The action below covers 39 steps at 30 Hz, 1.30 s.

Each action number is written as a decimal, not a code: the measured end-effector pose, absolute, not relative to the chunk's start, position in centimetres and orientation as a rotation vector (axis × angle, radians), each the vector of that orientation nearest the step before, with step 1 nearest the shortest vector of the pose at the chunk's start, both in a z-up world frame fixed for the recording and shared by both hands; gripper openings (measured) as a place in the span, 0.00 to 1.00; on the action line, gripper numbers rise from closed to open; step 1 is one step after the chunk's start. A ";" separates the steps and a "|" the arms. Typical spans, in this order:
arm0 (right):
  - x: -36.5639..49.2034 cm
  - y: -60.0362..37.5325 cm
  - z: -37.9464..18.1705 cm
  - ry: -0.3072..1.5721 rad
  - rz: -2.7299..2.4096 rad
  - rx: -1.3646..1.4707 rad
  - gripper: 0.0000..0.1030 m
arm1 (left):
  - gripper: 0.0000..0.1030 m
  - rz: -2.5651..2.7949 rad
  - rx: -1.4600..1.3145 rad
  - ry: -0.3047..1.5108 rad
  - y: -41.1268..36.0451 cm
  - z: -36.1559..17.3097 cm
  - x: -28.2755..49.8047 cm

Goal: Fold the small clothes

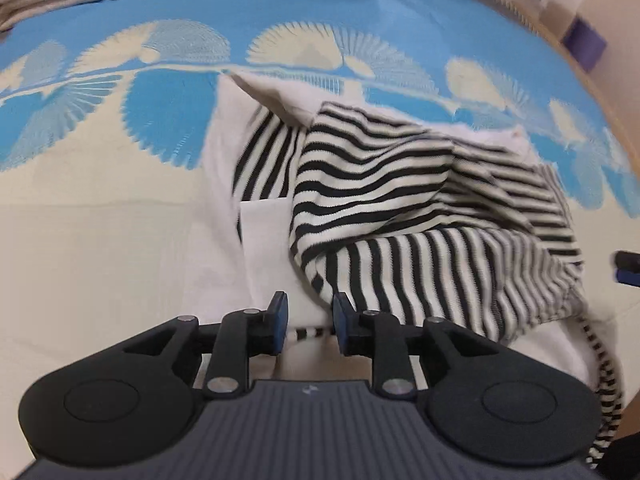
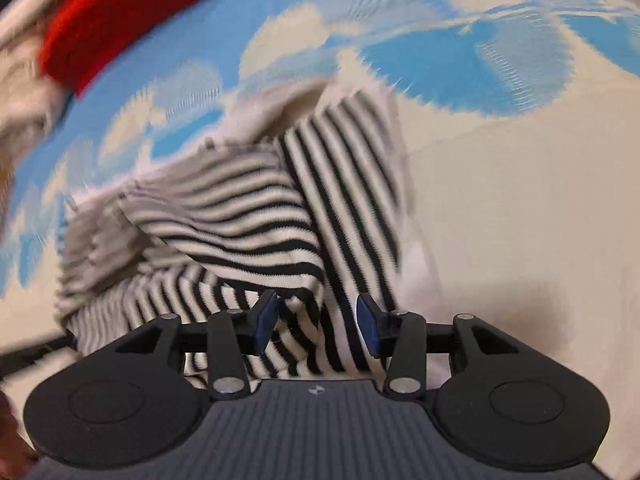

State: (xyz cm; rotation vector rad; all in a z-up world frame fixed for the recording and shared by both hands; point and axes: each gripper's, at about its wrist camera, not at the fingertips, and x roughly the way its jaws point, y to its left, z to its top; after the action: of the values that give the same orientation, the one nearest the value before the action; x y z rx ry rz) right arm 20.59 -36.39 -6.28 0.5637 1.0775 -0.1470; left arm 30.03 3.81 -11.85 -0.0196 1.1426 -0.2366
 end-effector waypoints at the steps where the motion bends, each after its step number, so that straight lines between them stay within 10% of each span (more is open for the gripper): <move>1: 19.1 -36.7 -4.4 1.022 -0.132 0.571 0.44 | 0.26 -0.242 -0.039 1.118 4.1 -11.0 29.3; 7: 7.9 -38.3 2.3 0.783 -0.119 0.445 0.44 | 0.27 -0.261 -0.034 0.965 6.3 -6.1 21.6; 19: -4.5 -38.8 -3.3 0.822 -0.210 0.446 0.33 | 0.27 -0.154 0.048 1.049 10.3 -8.3 9.5; 23: -5.6 -39.1 -5.2 0.839 -0.197 0.604 0.33 | 0.49 -0.111 -0.016 1.014 11.3 -8.9 7.2; 28: -4.9 -38.4 -6.9 0.880 -0.220 0.585 0.34 | 0.50 0.011 -0.129 1.083 12.8 -12.3 7.0; 31: -4.2 -38.3 -8.0 0.924 -0.229 0.593 0.44 | 0.72 0.001 -0.176 1.080 13.1 -12.6 8.0; 39: -2.5 -37.4 -10.9 1.040 -0.211 0.564 0.46 | 0.74 0.073 -0.183 1.163 13.0 -15.0 9.6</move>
State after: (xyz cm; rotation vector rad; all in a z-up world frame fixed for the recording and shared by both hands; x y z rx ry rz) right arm -2.46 -37.37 -10.94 0.5637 1.0404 -0.2113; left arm 9.58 13.03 -14.96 -0.1830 1.1627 0.0728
